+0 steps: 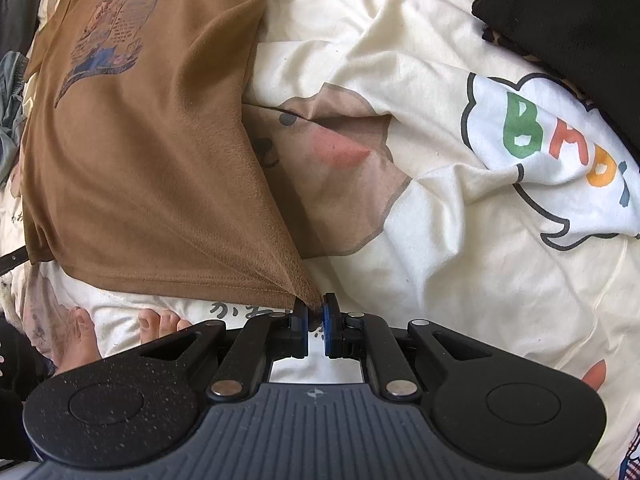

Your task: Fold clothes

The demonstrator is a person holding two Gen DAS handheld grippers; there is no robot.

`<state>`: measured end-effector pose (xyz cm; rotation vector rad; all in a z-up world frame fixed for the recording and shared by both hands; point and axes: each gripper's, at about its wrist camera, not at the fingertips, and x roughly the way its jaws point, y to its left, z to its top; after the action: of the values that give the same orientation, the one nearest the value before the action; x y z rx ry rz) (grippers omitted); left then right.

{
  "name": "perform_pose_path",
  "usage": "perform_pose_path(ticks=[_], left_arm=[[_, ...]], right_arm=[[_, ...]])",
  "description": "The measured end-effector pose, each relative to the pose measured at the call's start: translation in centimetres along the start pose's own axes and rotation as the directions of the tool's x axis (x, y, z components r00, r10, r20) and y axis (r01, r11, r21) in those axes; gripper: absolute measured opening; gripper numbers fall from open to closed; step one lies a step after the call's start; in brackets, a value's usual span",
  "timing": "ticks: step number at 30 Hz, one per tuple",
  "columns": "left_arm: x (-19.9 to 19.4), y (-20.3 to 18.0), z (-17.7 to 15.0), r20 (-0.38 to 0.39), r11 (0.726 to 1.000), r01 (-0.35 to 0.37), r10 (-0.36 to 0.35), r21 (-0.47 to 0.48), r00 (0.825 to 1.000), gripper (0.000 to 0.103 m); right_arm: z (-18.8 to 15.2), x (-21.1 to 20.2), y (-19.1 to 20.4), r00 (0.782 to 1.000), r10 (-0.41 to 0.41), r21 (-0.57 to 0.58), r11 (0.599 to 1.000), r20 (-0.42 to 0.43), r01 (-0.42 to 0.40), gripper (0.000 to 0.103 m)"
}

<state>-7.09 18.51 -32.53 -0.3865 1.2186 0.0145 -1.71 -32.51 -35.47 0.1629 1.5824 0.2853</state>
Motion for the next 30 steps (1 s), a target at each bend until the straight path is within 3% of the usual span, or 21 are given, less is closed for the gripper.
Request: perform_pose_path(ticks=[10,20,21,25,29,30], left_arm=[[2.3,-1.8,0.6,-0.010,1.000,-0.006,0.007,0.025,1.000,0.042],[3.4,-2.2,0.7,-0.011,0.999,-0.041,0.041,-0.003,0.999,0.046],[3.3,-2.3,0.6,-0.008,0.999,-0.050,0.050,0.003,0.999,0.044],[1.9,-2.1,0.4,0.017,0.998,-0.068,0.068,0.011,0.998,0.021],[0.1,-1.3,0.4,0.047,0.998,-0.063,0.063,-0.007,0.997,0.006],[-0.3,-1.0,0.5,0.052,0.999,-0.044,0.044,-0.018,0.998,0.003]], right_arm=[[-0.2,1.2,0.6,1.000,-0.018,0.004,1.000,-0.007,0.018,0.006],[0.1,-1.5,-0.2,0.998,-0.019,0.002,1.000,0.066,0.019,0.021],[0.1,-1.8,-0.3,0.997,-0.019,0.004,1.000,0.078,0.018,0.021],[0.3,-2.1,-0.8,0.993,-0.019,0.017,1.000,0.115,0.017,0.021],[0.4,-0.9,-1.1,0.992,-0.012,0.043,0.999,0.124,0.006,0.022],[0.4,-0.6,-1.0,0.992,-0.008,0.045,0.999,0.124,0.003,0.030]])
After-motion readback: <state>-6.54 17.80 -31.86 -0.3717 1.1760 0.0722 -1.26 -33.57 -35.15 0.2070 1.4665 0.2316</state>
